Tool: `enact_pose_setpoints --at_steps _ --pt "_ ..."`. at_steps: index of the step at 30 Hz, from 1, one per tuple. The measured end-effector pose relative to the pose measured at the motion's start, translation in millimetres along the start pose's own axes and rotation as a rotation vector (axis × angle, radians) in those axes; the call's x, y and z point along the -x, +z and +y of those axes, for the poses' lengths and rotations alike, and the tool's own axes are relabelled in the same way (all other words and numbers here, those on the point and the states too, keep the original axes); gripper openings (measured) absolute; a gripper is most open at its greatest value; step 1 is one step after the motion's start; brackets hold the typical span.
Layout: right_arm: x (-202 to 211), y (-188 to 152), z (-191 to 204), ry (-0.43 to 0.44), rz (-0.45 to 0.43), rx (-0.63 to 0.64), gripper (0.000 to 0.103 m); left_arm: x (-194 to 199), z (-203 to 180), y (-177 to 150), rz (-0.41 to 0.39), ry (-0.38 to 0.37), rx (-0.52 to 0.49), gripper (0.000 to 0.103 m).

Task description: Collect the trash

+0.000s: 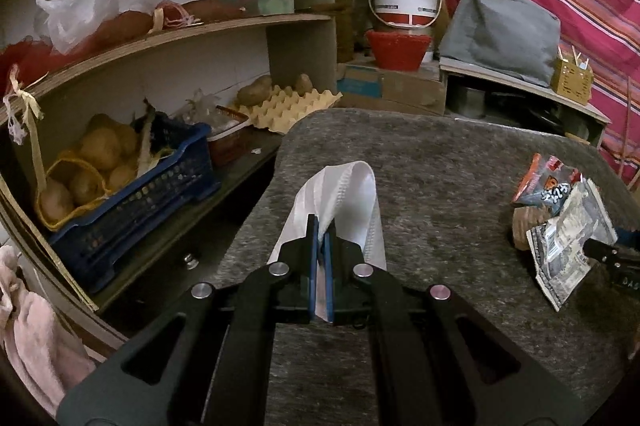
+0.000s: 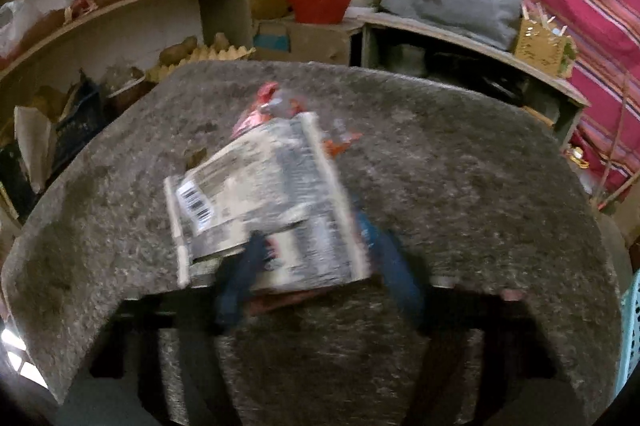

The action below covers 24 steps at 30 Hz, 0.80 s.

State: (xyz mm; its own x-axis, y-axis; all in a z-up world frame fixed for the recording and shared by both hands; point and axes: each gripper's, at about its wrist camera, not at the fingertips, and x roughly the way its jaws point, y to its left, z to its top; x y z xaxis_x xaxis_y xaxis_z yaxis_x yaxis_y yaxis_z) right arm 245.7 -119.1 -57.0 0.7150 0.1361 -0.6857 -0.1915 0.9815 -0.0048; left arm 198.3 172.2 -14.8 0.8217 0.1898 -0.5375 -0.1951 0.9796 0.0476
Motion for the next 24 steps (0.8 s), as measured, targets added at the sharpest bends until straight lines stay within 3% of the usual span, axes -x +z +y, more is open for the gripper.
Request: enact_pose_setpoints --at_steps 4,8,17,24 --pt "9 1 3 -0.025 -0.04 0.042 0.032 1 -3 -1 -0.003 -0.003 -0.006 0.001" --pt "17 2 -6 0.012 -0.066 0.012 0.023 2 -5 -1 -0.007 -0.002 -0.016 0.001" --pt "36 3 -41 0.103 -0.127 -0.108 0.015 7 -8 1 -0.023 -0.009 -0.011 0.001" --pt "36 -6 -75 0.049 -0.08 -0.151 0.015 10 -15 1 -0.025 -0.016 -0.018 0.001"
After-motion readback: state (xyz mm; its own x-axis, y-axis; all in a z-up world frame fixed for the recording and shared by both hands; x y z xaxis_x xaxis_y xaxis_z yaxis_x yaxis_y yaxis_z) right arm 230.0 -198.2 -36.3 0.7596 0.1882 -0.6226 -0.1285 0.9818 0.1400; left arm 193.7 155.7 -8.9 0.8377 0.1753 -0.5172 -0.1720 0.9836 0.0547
